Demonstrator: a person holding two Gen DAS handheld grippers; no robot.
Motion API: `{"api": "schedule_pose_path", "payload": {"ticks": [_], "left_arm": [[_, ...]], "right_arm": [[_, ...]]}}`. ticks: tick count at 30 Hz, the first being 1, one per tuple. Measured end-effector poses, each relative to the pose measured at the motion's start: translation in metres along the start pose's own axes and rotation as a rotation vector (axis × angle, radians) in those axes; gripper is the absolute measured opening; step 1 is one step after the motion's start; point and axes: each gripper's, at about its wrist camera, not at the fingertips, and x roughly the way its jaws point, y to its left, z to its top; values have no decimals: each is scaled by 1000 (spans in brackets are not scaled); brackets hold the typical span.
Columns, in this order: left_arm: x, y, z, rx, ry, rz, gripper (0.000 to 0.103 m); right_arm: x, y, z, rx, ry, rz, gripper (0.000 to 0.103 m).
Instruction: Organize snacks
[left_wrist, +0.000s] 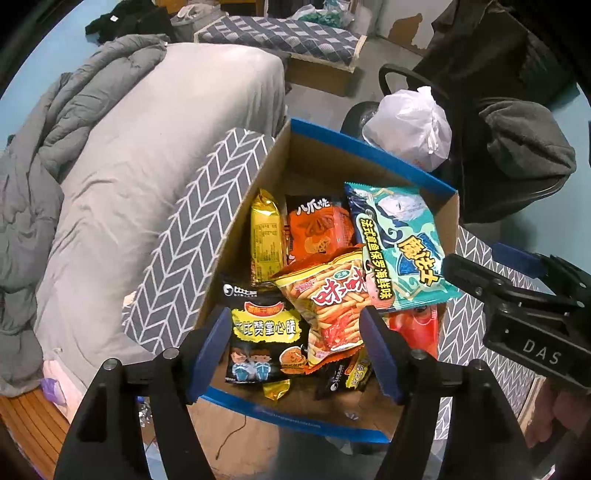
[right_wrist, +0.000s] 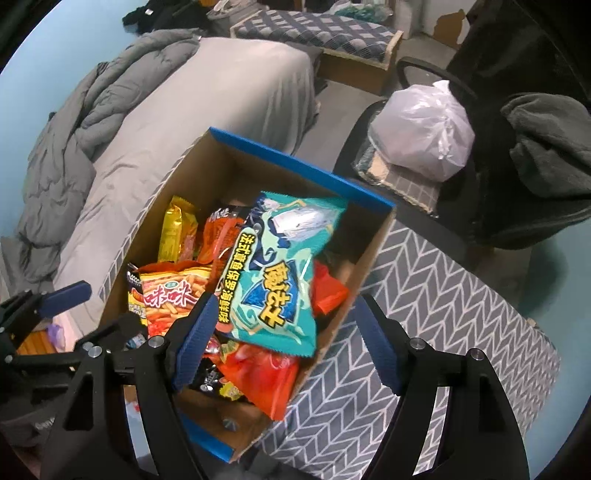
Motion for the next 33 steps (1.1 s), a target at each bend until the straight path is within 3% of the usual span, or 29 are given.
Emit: {"api": "schedule_pose_path", "payload": {"ticks": [14,33], "left_arm": [[-49,-2,-3,-41,-76,-26,80],[-100,-27,-13,68,-194,28,81]], "right_arm": [[-61,-9,-10,66,-129,-29,80],[-122,-19,-31,100,-243,-61,81]]}}
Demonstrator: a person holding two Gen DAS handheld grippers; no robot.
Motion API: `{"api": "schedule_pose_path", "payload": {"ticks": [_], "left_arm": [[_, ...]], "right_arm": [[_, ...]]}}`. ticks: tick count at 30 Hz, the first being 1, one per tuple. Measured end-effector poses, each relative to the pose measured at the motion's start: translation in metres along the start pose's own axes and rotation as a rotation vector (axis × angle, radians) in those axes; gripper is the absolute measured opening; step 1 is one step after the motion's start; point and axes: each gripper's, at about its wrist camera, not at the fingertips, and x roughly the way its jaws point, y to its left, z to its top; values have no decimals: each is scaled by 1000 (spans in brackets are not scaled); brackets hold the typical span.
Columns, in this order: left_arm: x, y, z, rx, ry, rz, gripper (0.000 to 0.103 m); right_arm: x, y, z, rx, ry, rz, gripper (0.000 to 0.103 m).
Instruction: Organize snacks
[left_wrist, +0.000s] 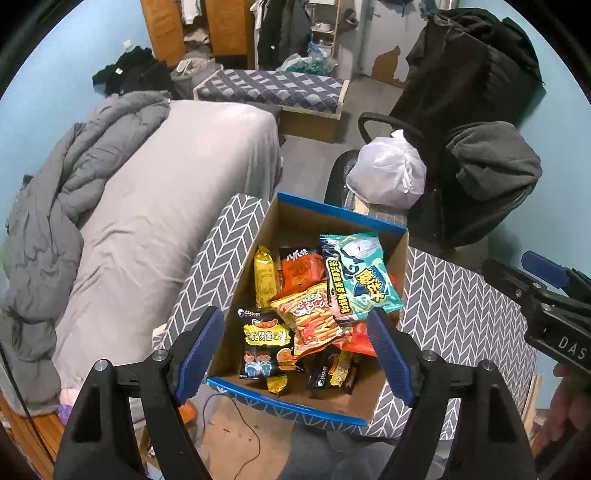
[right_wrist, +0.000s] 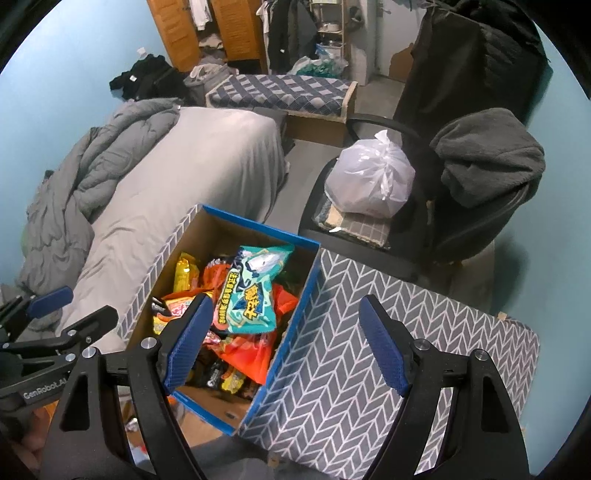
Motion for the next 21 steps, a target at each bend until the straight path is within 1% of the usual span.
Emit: {"api": "schedule_pose_path", "payload": {"ticks": [7,21], "left_arm": [[-9,-6,-3,17,-10,-9,81],[-16,-7,-4,6,-8,-25,81]], "right_arm": [[-11,-2,-4,5,-16,2,81],[-17,-2,-10,15,-19,8,81]]}}
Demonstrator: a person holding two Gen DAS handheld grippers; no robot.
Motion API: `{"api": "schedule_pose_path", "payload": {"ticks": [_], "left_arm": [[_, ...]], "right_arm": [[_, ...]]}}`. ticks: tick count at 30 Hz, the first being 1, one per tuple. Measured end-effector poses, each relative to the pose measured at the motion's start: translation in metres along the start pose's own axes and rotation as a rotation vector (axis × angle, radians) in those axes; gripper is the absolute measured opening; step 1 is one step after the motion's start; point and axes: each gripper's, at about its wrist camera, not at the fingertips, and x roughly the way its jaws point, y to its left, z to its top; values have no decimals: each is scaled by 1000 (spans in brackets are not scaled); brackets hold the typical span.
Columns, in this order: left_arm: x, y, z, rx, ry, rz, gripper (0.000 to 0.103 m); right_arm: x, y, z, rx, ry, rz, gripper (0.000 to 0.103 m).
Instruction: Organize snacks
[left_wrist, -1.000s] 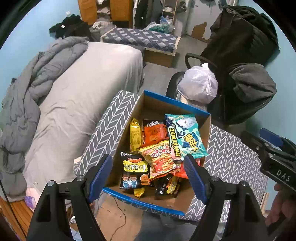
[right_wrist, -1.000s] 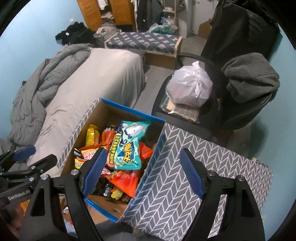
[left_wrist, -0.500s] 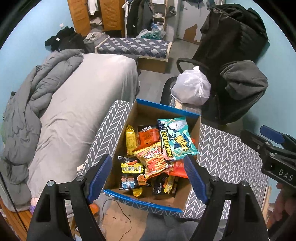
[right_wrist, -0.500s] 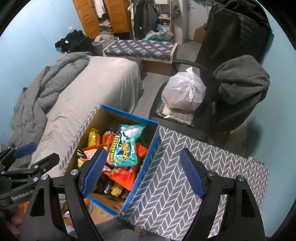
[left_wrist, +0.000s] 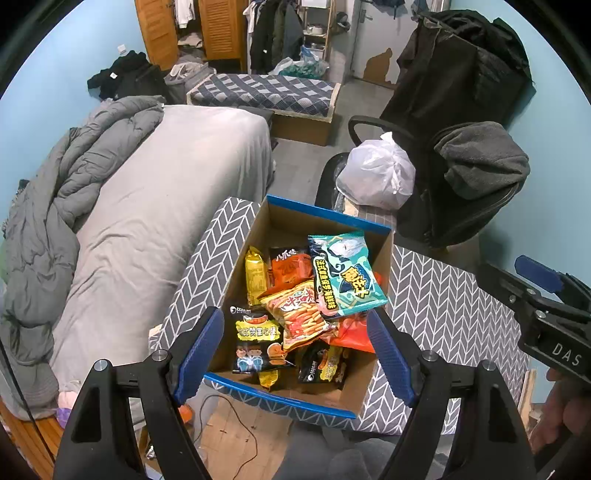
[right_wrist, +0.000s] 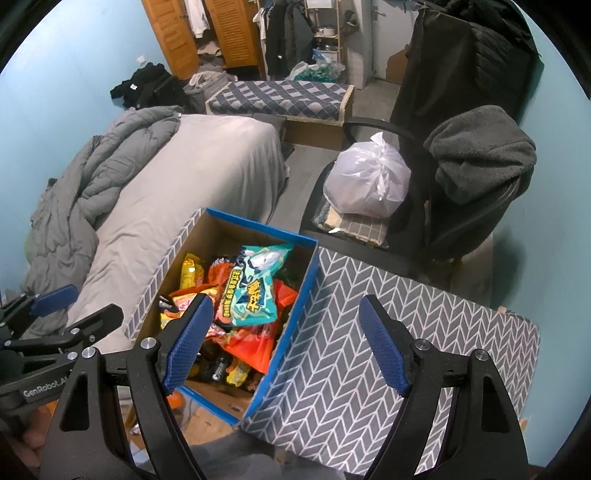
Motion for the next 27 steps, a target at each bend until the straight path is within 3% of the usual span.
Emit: {"api": "schedule_pose_path", "payload": {"ticks": [27], "left_arm": [[1,-3,-2,2,40,13,81]], "right_arm": [[-4,-1,-2,6,1,2,81]]}}
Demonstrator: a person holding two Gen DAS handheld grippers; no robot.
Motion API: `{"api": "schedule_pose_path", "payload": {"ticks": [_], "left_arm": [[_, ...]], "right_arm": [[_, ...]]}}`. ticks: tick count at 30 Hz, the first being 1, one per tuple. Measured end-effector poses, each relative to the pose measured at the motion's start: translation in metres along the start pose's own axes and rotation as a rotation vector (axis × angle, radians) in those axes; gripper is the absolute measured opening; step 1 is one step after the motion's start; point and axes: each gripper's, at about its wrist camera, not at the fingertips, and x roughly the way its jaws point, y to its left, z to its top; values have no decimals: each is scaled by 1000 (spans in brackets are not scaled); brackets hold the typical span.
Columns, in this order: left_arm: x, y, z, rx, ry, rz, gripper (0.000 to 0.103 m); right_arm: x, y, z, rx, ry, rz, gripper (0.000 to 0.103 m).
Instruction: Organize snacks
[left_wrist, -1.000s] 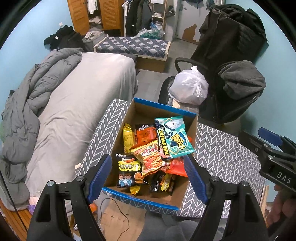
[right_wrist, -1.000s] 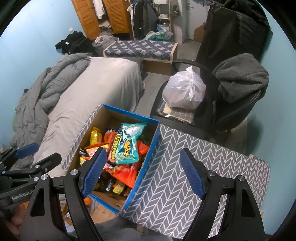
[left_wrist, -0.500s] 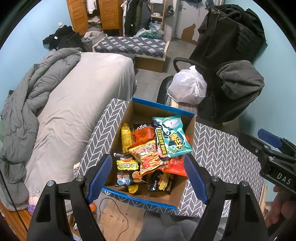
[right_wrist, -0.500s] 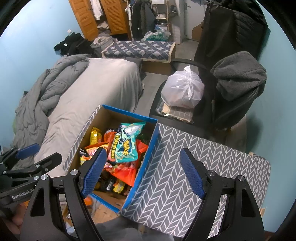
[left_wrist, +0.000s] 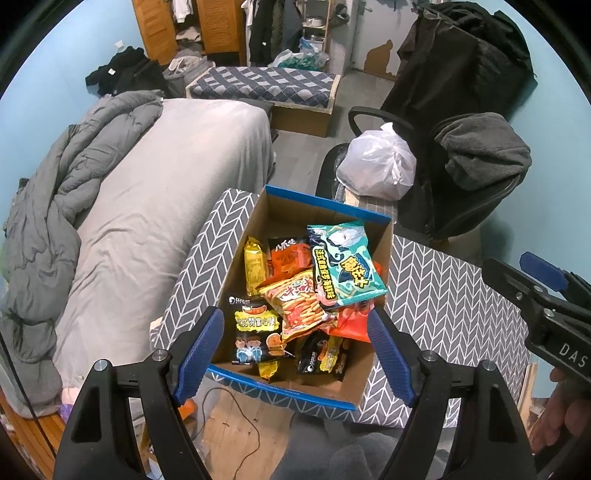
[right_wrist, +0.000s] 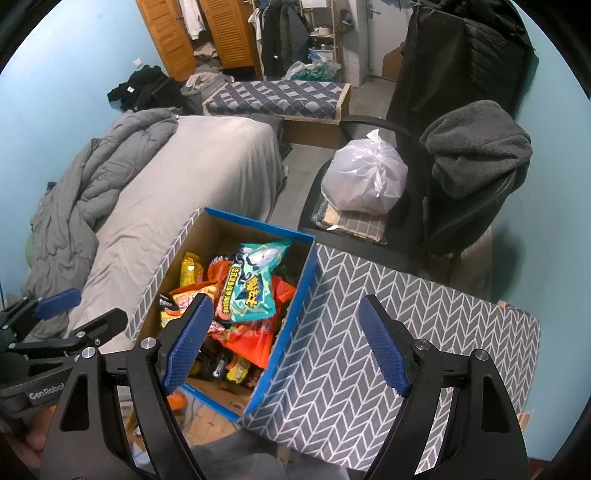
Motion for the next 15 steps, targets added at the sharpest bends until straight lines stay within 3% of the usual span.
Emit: {"api": "schedule_pose_path", "payload": {"ticks": [15], "left_arm": [[2,0,-2,-13,16,-3,81]], "right_arm": [[-3,-1,-4,6,6,-2,81]]}}
